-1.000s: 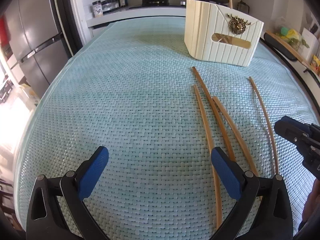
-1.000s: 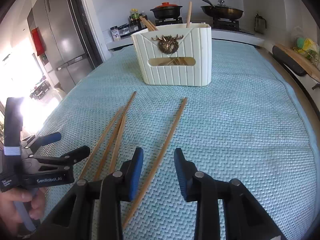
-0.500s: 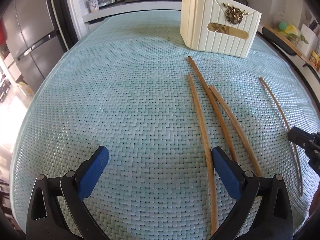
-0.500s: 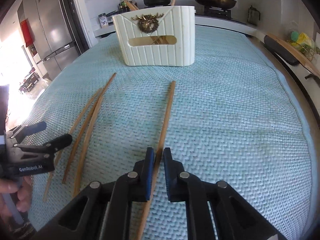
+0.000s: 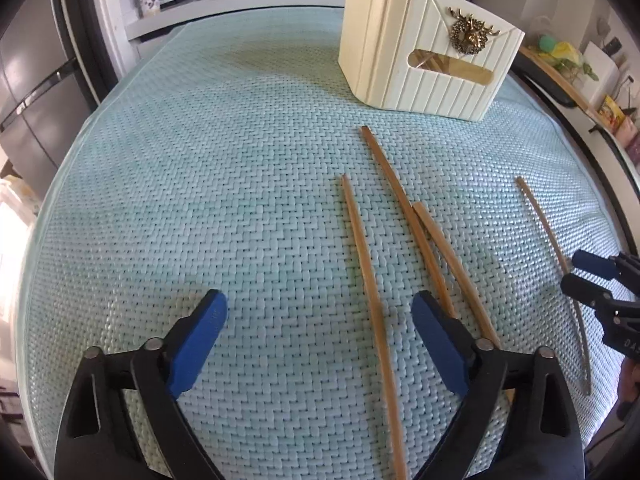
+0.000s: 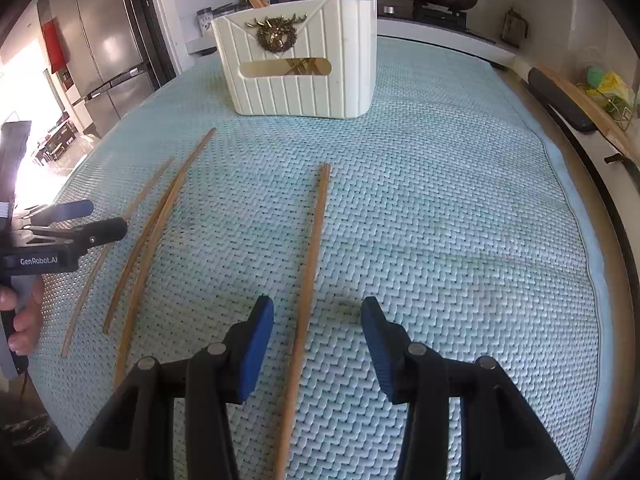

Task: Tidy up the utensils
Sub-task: 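Close the left tool on a chopstick while the right tool grips another chopstick, then carry both chopsticks over the cream holder and drop them inside, then withdraw both open tools back over the last chopsticks on the towel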

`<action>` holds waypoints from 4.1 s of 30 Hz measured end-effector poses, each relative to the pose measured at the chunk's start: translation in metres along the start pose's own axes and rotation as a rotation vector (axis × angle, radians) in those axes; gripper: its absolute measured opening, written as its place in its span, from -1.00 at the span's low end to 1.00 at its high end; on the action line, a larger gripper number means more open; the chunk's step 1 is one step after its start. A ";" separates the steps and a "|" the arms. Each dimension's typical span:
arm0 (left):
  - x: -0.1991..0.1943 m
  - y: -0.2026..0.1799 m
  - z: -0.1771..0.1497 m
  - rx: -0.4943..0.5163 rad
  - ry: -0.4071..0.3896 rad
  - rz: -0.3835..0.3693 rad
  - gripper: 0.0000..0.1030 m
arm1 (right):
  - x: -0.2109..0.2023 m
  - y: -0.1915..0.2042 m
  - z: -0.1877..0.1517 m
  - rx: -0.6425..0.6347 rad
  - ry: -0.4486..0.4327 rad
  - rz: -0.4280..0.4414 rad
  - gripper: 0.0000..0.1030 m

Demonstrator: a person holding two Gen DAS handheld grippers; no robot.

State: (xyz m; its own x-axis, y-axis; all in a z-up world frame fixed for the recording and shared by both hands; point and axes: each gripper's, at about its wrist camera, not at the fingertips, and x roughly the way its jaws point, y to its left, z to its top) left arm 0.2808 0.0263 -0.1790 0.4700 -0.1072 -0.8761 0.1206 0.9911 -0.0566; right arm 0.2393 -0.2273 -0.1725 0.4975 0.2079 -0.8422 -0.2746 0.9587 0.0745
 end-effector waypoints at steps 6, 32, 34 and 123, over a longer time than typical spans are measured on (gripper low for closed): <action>0.011 -0.014 0.024 0.072 0.042 0.021 0.44 | 0.019 -0.007 0.038 -0.008 0.063 0.009 -0.10; -0.121 -0.018 0.044 -0.007 -0.310 -0.191 -0.93 | -0.097 -0.005 0.074 0.058 -0.343 0.109 -0.88; -0.143 -0.016 0.042 -0.004 -0.364 -0.203 -0.93 | -0.122 0.000 0.067 0.042 -0.408 0.117 -0.88; -0.119 -0.025 -0.055 -0.094 -0.293 0.028 0.99 | -0.186 0.035 0.022 -0.084 -0.491 -0.115 0.29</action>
State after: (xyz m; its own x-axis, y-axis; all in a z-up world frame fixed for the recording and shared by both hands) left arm 0.1731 0.0185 -0.0995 0.7057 -0.0845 -0.7034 0.0291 0.9955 -0.0904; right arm 0.1550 -0.2284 -0.0017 0.8509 0.1879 -0.4907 -0.2502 0.9661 -0.0640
